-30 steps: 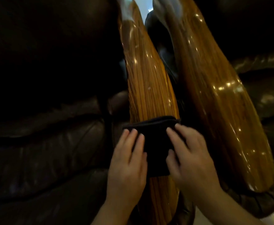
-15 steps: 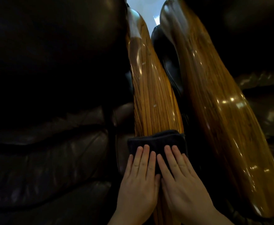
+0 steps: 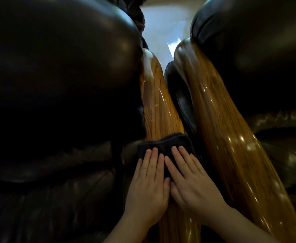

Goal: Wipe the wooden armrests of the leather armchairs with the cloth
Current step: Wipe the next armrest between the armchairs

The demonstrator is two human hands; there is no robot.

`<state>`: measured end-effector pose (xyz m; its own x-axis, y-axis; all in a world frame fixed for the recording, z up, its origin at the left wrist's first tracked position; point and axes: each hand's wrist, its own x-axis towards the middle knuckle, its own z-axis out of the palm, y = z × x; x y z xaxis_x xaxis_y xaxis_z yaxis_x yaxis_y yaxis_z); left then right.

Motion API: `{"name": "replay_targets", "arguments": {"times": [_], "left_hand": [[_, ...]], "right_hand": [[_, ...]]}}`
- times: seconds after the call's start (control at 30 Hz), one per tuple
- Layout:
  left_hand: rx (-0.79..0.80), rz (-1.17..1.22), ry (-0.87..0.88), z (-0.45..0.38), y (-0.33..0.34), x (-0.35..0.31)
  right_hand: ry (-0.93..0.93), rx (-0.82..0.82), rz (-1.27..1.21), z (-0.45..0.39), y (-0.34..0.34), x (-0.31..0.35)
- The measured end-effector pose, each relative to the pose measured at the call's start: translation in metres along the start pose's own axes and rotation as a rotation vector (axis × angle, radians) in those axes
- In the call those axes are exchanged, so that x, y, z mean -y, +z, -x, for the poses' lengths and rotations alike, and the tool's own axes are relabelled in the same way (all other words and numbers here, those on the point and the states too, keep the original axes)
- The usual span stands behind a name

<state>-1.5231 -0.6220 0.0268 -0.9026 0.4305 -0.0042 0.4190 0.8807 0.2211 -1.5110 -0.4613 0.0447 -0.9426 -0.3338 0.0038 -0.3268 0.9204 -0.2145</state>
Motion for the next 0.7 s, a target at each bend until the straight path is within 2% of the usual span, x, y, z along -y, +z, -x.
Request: {"name": "replay_targets", "arguments": {"times": [0.3,0.7], "left_hand": [[0.042,0.023,-0.018,-0.062,-0.014,0.025],[0.121,0.055,-0.069,-0.145,-0.033,0.053]], "right_hand": [[-0.047,0.056,-0.003,-0.065,-0.01,-0.03],[-0.006,0.076,-0.2,-0.151,-0.014,-0.062]]}}
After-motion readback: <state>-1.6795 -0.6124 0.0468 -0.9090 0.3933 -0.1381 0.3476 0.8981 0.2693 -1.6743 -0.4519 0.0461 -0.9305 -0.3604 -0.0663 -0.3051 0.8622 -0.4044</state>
